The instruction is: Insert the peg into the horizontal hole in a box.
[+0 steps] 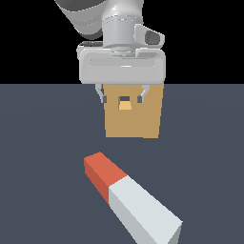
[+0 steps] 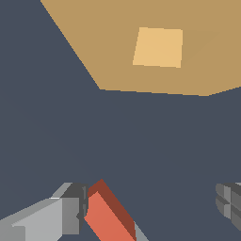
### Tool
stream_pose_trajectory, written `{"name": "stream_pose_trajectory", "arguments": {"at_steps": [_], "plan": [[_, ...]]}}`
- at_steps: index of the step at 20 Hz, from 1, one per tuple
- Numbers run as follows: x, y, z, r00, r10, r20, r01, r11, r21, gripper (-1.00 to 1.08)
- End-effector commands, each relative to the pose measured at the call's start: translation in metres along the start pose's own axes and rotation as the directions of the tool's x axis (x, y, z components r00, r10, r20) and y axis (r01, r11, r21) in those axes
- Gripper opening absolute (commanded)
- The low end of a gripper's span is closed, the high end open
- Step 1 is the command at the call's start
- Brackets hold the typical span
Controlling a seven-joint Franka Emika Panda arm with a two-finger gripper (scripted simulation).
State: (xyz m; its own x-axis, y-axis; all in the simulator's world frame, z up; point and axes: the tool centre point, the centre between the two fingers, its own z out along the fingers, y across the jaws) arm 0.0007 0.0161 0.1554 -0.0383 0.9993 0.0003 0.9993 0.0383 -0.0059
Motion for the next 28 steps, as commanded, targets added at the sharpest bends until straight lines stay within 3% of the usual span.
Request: {"name": "stream_pose_trajectory", "arguments": {"at_steps": [1,14,28], "plan": [[0.000,0.000,0.000,1.000,0.000,0.000,0.000,1.000,0.000,1.00],[-0.022,-0.005,0.010,0.997,-0.076,0.000,0.076,0.997,-0.001,1.00],[-0.091,-0.011,0.040,0.955,-0.298,0.001,0.298,0.954,-0.003,1.00]]}}
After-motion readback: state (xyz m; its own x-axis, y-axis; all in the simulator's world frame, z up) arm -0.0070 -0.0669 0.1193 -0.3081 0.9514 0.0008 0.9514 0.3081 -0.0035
